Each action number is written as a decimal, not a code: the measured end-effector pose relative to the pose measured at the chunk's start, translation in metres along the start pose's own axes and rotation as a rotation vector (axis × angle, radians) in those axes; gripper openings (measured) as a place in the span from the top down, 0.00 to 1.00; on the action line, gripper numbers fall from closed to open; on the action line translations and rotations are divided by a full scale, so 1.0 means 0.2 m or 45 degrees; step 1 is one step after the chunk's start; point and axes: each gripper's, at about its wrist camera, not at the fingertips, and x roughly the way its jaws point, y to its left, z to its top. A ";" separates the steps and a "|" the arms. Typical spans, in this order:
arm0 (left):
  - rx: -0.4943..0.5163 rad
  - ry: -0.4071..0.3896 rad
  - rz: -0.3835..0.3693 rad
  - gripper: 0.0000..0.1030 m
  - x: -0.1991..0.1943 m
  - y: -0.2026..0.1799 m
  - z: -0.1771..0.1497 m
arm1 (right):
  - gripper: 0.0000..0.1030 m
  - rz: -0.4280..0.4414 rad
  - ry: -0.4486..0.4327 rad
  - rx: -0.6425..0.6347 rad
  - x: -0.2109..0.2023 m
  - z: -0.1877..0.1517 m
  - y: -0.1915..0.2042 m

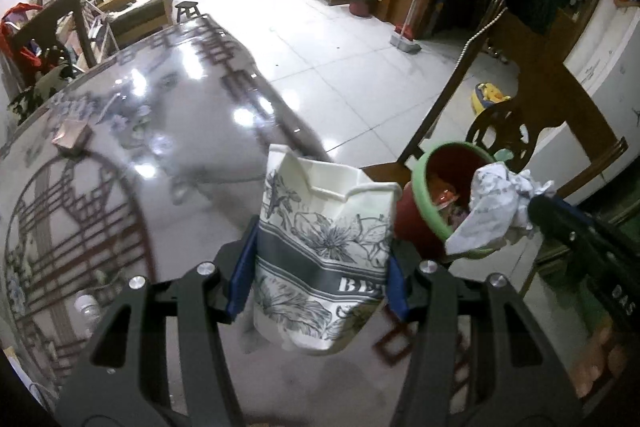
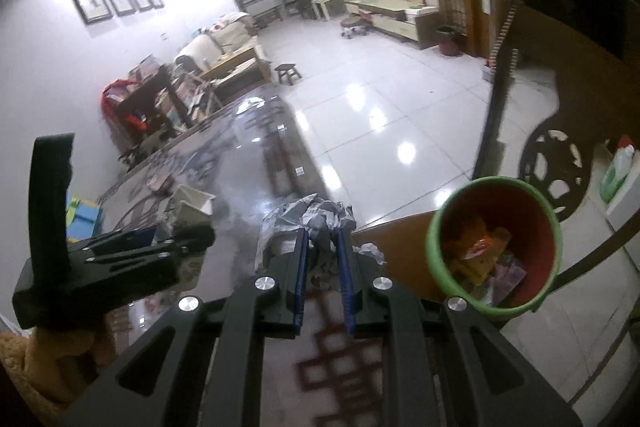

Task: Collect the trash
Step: 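Carry the white paper cup and crumpled paper to the red bin, then lower both items into the red bin and open both tools, then move both open tools back over the table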

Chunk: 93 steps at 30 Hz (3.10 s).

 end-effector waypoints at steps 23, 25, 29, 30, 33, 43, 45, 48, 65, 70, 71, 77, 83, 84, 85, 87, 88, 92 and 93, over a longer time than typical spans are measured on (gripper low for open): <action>0.252 0.033 -0.159 0.50 0.38 -0.75 0.24 | 0.86 -0.233 -0.021 0.144 -0.02 0.20 -0.77; 0.276 0.034 -0.147 0.50 0.41 -0.78 0.26 | 0.86 -0.235 -0.015 0.154 0.00 0.21 -0.79; 0.275 0.037 -0.144 0.50 0.45 -0.82 0.28 | 0.85 -0.252 -0.001 0.159 0.04 0.22 -0.83; 0.277 0.036 -0.141 0.50 0.45 -0.83 0.29 | 0.85 -0.257 0.002 0.161 0.04 0.22 -0.84; 0.289 0.036 -0.141 0.50 0.47 -0.84 0.30 | 0.85 -0.260 0.006 0.167 0.07 0.23 -0.85; 0.310 0.051 -0.165 0.50 0.51 -0.89 0.31 | 0.85 -0.311 0.016 0.179 0.11 0.23 -0.89; 0.311 0.059 -0.178 0.50 0.52 -0.90 0.32 | 0.85 -0.333 0.014 0.182 0.11 0.22 -0.91; 0.332 0.057 -0.191 0.50 0.53 -0.95 0.33 | 0.86 -0.371 0.007 0.187 0.09 0.22 -0.95; 0.339 0.050 -0.303 0.19 0.50 -1.02 0.35 | 0.51 -0.475 -0.101 0.245 -0.07 0.22 -1.03; 0.269 -0.043 -0.265 0.19 0.31 -0.82 0.34 | 0.49 -0.401 -0.087 0.220 -0.09 0.17 -0.89; 0.245 -0.063 -0.248 0.19 0.26 -0.75 0.32 | 0.49 -0.380 -0.073 0.203 -0.08 0.16 -0.85; 0.039 -0.174 -0.076 0.18 -0.03 -0.25 0.22 | 0.46 -0.149 0.112 0.026 0.15 0.05 -0.39; -0.308 -0.225 0.099 0.18 -0.27 0.45 0.05 | 0.40 0.211 0.366 -0.284 0.42 -0.13 0.39; -0.351 -0.230 0.143 0.18 -0.30 0.56 0.02 | 0.37 0.264 0.393 -0.328 0.45 -0.16 0.50; -0.398 -0.226 0.189 0.17 -0.32 0.68 -0.01 | 0.34 0.342 0.433 -0.412 0.48 -0.21 0.68; -0.478 -0.209 0.235 0.18 -0.36 0.86 -0.07 | 0.32 0.423 0.479 -0.539 0.54 -0.29 0.93; -0.520 -0.206 0.248 0.18 -0.38 0.95 -0.10 | 0.29 0.466 0.513 -0.604 0.58 -0.34 1.06; -0.622 -0.215 0.316 0.15 -0.45 1.27 -0.21 | 0.27 0.543 0.642 -0.750 0.74 -0.51 1.41; -0.641 -0.214 0.323 0.14 -0.46 1.34 -0.22 | 0.27 0.542 0.667 -0.765 0.77 -0.54 1.44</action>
